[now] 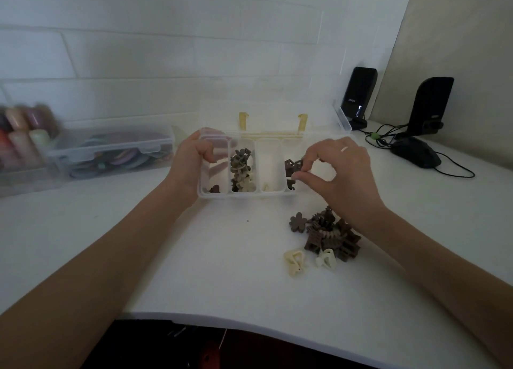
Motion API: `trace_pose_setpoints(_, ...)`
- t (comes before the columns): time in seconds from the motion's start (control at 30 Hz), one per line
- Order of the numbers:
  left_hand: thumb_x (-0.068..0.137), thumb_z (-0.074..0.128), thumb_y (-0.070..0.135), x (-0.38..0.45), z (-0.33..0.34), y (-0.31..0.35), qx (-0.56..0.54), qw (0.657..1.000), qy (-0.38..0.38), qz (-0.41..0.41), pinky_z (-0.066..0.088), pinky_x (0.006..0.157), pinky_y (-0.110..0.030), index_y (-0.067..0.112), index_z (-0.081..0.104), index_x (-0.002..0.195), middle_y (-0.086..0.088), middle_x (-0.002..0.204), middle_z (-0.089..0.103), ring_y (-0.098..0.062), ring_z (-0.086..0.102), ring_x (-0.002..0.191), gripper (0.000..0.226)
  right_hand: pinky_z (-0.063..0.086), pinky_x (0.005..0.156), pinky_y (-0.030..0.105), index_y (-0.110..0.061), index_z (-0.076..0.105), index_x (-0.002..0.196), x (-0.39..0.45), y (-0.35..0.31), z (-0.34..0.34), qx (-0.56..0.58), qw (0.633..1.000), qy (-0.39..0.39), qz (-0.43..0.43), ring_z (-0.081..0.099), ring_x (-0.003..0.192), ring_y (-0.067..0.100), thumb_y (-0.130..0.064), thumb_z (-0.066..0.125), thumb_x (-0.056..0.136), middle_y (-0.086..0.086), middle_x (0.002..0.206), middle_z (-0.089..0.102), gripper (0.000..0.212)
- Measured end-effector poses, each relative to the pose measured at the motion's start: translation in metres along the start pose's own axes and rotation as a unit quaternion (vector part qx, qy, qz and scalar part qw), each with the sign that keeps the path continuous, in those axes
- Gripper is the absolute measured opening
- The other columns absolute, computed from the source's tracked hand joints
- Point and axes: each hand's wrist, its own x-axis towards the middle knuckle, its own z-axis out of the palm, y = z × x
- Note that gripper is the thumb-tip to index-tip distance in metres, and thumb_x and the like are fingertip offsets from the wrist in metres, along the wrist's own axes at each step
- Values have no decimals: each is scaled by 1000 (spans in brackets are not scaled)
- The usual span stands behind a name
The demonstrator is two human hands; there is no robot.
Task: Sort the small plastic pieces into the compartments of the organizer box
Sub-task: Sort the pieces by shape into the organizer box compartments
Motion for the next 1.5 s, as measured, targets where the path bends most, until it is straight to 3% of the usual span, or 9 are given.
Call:
trace_pose_setpoints(0.17,43,36,1,1,0,0,5,1000,1,-1,49,76,-33,14,54,76,1,71,72,-17,64,72,40,21,80,24,-27,68,80,-6,2,3,-79,995,-20,-63,50,93,10,-42,55,85,-17,89,68,21)
trace_pose_setpoints(0.33,44,37,1,1,0,-1,8,1000,2,1,49,76,-34,15,55,75,0,73,72,-17,64,74,39,42,77,27,-22,69,80,-10,1,-13,11,996,-35,-77,56,80,10,-38,55,87,-11,81,68,23)
trace_pose_setpoints(0.5,43,36,1,2,0,-1,2,1000,6,-3,48,77,-34,14,56,75,0,73,71,-19,63,76,39,35,49,15,-32,72,81,-9,-8,-37,59,979,-191,-43,47,47,12,-49,62,78,-7,48,53,20)
trace_pose_setpoints(0.63,43,36,2,2,0,-1,-2,1000,6,-4,47,78,-35,14,55,76,1,71,70,-18,63,75,40,32,51,16,-46,68,98,-11,-11,-38,-48,956,-290,-16,53,57,-2,-66,54,69,-11,43,47,38)
trace_pose_setpoints(0.73,44,36,1,3,0,-1,-1,1000,2,-6,49,75,-34,14,54,76,1,71,71,-18,64,74,39,32,51,16,-47,67,97,-13,-12,-33,-45,950,-308,-3,52,59,-5,-59,59,75,-11,47,49,26)
trace_pose_setpoints(1.0,42,36,1,3,0,0,-6,1000,-5,-7,48,69,-29,13,52,78,2,70,72,-14,64,67,41,34,50,16,-29,71,77,-17,-19,-24,105,964,-244,7,43,48,8,-34,72,76,-9,52,50,5)
trace_pose_setpoints(1.17,32,40,2,1,1,0,-6,1000,-8,-2,48,67,-28,13,53,78,2,70,72,-15,65,70,48,32,51,12,-28,67,67,-16,-19,-22,209,960,-175,71,40,52,6,-25,72,78,-15,55,56,13)
trace_pose_setpoints(1.3,42,36,1,2,1,0,-4,1000,-6,-1,47,70,-30,13,53,78,1,70,72,-16,64,71,41,37,52,28,-26,71,69,-15,-19,-20,243,953,-161,87,46,52,26,-24,71,80,0,60,64,11)
trace_pose_setpoints(1.5,42,36,1,0,3,-1,1,1000,-14,7,47,71,-30,13,53,74,2,68,71,-16,64,71,38,37,49,27,-18,72,74,-16,-19,-18,257,951,-144,92,43,48,14,-22,69,82,15,58,60,10)
